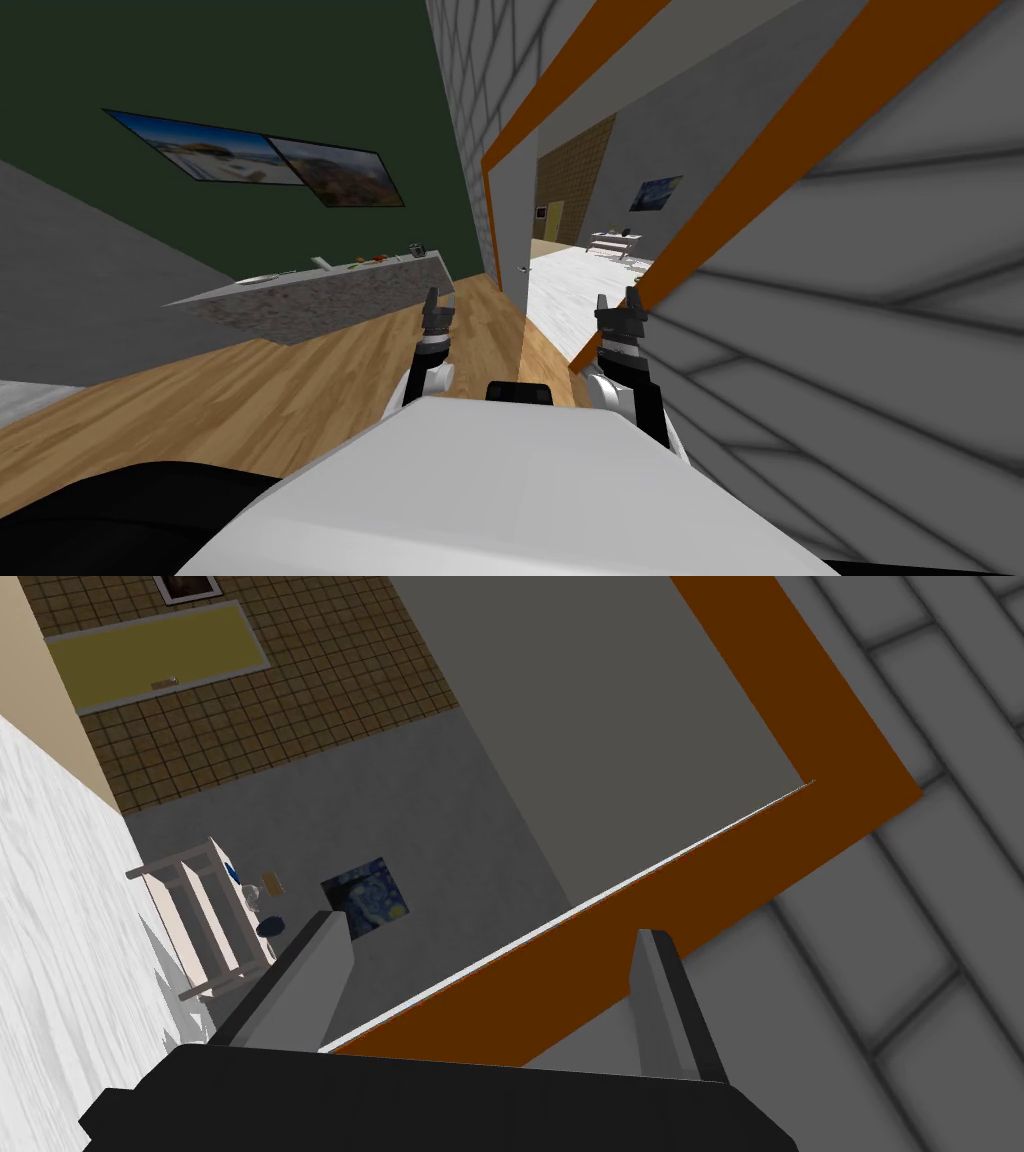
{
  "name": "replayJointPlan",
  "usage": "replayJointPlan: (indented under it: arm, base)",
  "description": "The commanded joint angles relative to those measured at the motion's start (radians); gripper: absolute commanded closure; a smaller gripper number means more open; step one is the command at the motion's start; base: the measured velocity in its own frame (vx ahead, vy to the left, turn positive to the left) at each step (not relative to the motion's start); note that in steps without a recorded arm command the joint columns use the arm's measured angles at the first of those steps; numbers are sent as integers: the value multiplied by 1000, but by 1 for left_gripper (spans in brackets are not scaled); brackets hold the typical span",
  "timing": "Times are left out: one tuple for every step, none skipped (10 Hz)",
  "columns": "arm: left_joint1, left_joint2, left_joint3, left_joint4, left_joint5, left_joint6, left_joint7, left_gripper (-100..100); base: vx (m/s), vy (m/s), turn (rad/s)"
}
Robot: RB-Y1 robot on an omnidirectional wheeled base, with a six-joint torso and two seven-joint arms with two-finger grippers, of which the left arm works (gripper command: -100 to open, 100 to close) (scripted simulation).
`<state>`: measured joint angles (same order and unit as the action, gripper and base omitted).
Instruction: Push the door open
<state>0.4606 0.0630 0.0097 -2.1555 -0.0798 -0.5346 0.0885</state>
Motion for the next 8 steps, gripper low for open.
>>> replayJointPlan:
  arm:
    - [-7,5,-6,38,-4,-16,4,-100]
    - [-18,9,-8,64,-7,-20,6,-100]
    - [-24,10,-9,76,-9,-23,7,-100]
    - [-30,12,-10,90,-10,-25,8,-100]
    - [-36,14,-11,106,-12,-28,10,-100]
    - [-50,17,-14,137,-15,-34,13,-100]
    - [-57,19,-15,153,-17,-37,14,-100]
    - [-64,20,-17,169,-19,-40,16,-100]
  base:
    - [143,50,-91]
    - [137,53,-93]
    - [115,30,-54]
    - [93,23,-40]
    - [79,25,-50]
    - [98,33,-119]
    - [112,41,-75]
    - [94,47,-32]
